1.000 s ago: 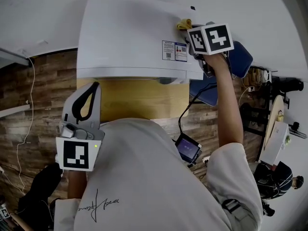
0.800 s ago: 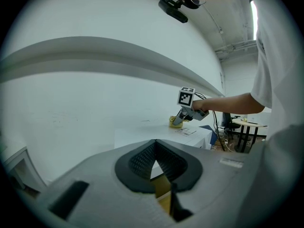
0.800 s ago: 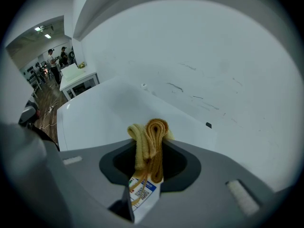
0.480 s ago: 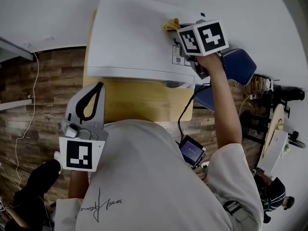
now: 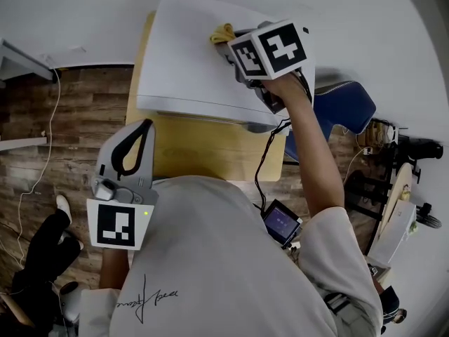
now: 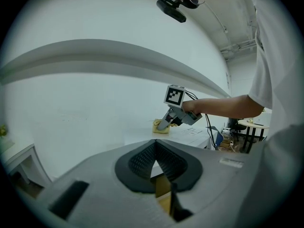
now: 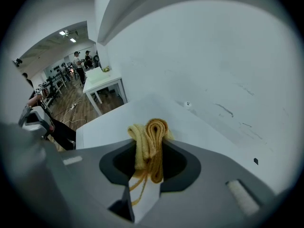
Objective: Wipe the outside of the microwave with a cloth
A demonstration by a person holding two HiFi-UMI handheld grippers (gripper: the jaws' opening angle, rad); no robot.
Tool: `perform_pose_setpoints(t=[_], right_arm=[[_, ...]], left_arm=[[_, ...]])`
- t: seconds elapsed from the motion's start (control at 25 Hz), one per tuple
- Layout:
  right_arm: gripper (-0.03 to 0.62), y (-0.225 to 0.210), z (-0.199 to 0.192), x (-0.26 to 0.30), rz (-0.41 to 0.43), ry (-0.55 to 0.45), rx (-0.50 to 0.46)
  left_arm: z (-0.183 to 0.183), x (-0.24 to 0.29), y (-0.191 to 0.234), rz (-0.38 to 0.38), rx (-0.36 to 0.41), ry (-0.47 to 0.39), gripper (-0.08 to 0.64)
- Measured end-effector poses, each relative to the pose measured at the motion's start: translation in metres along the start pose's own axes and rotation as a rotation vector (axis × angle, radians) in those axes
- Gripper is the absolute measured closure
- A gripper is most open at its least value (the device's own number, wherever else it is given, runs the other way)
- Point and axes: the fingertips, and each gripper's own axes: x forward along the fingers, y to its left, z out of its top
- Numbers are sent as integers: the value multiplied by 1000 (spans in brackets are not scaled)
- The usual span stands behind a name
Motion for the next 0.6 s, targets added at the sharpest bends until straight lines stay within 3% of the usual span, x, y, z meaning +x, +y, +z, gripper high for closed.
perform_pose_setpoints(t=[0.6], right_arm=[[472, 39, 40, 28, 73, -20, -52]], left_arm=[[-2, -2, 16, 27, -16, 4, 568]])
